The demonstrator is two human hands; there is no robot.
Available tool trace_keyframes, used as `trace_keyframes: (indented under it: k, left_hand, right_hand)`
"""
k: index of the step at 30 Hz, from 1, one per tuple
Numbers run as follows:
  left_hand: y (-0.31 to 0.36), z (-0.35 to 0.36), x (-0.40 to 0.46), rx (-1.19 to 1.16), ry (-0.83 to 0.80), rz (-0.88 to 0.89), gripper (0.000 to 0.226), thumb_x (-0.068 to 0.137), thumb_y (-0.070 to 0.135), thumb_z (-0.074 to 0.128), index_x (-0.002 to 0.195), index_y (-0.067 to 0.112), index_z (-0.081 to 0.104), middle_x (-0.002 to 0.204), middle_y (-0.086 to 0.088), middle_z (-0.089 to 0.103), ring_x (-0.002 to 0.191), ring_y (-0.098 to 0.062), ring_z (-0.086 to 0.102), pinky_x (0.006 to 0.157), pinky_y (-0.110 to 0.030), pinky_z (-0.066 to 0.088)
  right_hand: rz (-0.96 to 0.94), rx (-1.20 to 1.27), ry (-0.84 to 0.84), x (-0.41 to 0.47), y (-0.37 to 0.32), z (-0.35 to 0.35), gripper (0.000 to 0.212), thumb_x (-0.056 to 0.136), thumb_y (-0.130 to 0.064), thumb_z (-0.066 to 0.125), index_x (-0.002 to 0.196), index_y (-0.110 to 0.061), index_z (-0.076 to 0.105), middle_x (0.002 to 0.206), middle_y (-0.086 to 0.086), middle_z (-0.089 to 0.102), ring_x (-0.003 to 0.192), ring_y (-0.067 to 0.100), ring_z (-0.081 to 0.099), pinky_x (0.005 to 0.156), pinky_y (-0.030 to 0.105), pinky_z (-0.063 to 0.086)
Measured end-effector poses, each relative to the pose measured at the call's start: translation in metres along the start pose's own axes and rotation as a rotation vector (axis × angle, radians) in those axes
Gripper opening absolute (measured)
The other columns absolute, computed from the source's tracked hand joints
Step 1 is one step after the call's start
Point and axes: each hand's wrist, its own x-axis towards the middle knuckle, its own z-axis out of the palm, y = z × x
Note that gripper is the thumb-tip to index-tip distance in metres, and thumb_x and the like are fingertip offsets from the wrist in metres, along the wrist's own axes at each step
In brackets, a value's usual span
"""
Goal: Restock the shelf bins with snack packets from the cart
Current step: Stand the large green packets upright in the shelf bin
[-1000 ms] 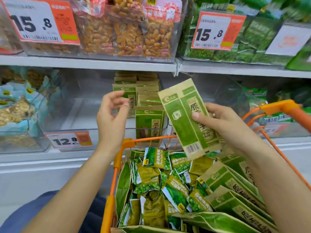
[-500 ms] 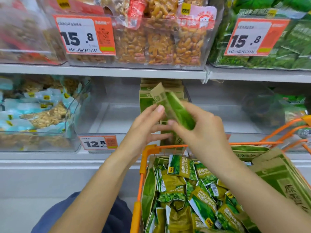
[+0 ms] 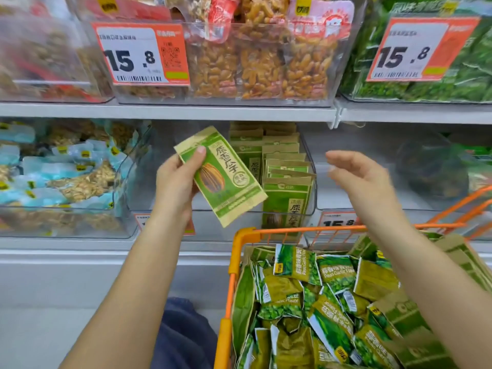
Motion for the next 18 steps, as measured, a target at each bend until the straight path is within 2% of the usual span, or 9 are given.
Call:
trace_keyframes:
  k: [2,4,5,8,10,13,15,18]
  left_hand:
    - [-0.005,0.001,0.016,0.025,0.077,0.065,0.01,0.093,0.011,0.062,0.102,0.007,0.064,0.097,-0.009,0.071,0.088,-0.021,0.069,0.078,-0.037,0.058]
    - [-0.011,0.011,0.027,0.031,0.099,0.131,0.005,0.091,0.009,0.064,0.095,0.009,0.063,0.098,-0.01,0.069,0.093,-0.024,0.067,0.09,-0.044,0.055]
    - [-0.014,0.018,0.03,0.041,0.084,0.151,0.004,0.09,0.008,0.065,0.093,0.01,0.062,0.096,-0.008,0.069,0.091,-0.021,0.067,0.089,-0.042,0.055]
    - [-0.019,0.038,0.036,0.097,0.016,0.154,0.011,0.09,0.002,0.062,0.09,0.013,0.062,0.087,-0.001,0.069,0.074,-0.005,0.067,0.071,-0.022,0.054]
    - [-0.021,0.046,0.042,0.124,0.018,0.139,0.014,0.089,0.0,0.063,0.087,0.014,0.062,0.085,0.0,0.068,0.068,-0.001,0.067,0.064,-0.016,0.051]
    - [-0.03,0.044,0.051,0.203,0.05,0.1,0.01,0.087,0.0,0.065,0.089,0.01,0.064,0.084,0.001,0.068,0.067,-0.002,0.066,0.061,-0.016,0.052]
    - [-0.042,0.041,0.057,0.329,0.044,0.029,0.014,0.085,0.0,0.068,0.098,0.005,0.065,0.087,0.0,0.068,0.076,-0.01,0.066,0.067,-0.021,0.054]
    - [-0.058,0.034,0.07,0.622,0.077,-0.086,0.034,0.077,0.0,0.077,0.106,0.008,0.061,0.103,-0.007,0.068,0.096,-0.022,0.065,0.077,-0.031,0.053]
  right_hand:
    - [0.08,-0.118,-0.015,0.0,0.022,0.003,0.038,0.093,-0.013,0.059,0.13,-0.019,0.053,0.133,0.0,0.054,0.124,0.012,0.048,0.108,0.032,0.035]
    - [0.131,-0.193,-0.088,-0.002,0.036,0.006,0.048,0.093,-0.02,0.059,0.139,-0.019,0.044,0.142,0.0,0.047,0.133,0.015,0.041,0.108,0.033,0.031]
    - [0.147,-0.222,-0.133,-0.004,0.041,0.007,0.05,0.093,-0.023,0.059,0.141,-0.02,0.042,0.144,-0.001,0.045,0.134,0.015,0.04,0.107,0.033,0.031]
    - [0.119,-0.302,-0.202,-0.007,0.046,0.008,0.052,0.094,-0.027,0.058,0.142,-0.023,0.04,0.145,-0.003,0.045,0.134,0.013,0.039,0.107,0.035,0.032]
    - [0.084,-0.361,-0.223,-0.01,0.046,0.007,0.053,0.094,-0.028,0.058,0.143,-0.023,0.038,0.144,-0.003,0.045,0.133,0.013,0.04,0.107,0.036,0.032]
    - [0.054,-0.412,-0.254,-0.012,0.045,0.007,0.056,0.094,-0.028,0.057,0.145,-0.025,0.034,0.144,-0.003,0.045,0.112,0.008,0.047,0.101,0.033,0.035]
    - [0.061,-0.4,-0.257,-0.013,0.042,0.007,0.056,0.094,-0.027,0.057,0.145,-0.026,0.033,0.143,-0.003,0.046,0.101,0.008,0.047,0.095,0.031,0.035]
    - [0.075,-0.385,-0.251,-0.015,0.041,0.007,0.056,0.095,-0.026,0.056,0.145,-0.026,0.032,0.142,-0.002,0.047,0.123,0.015,0.047,0.101,0.034,0.035]
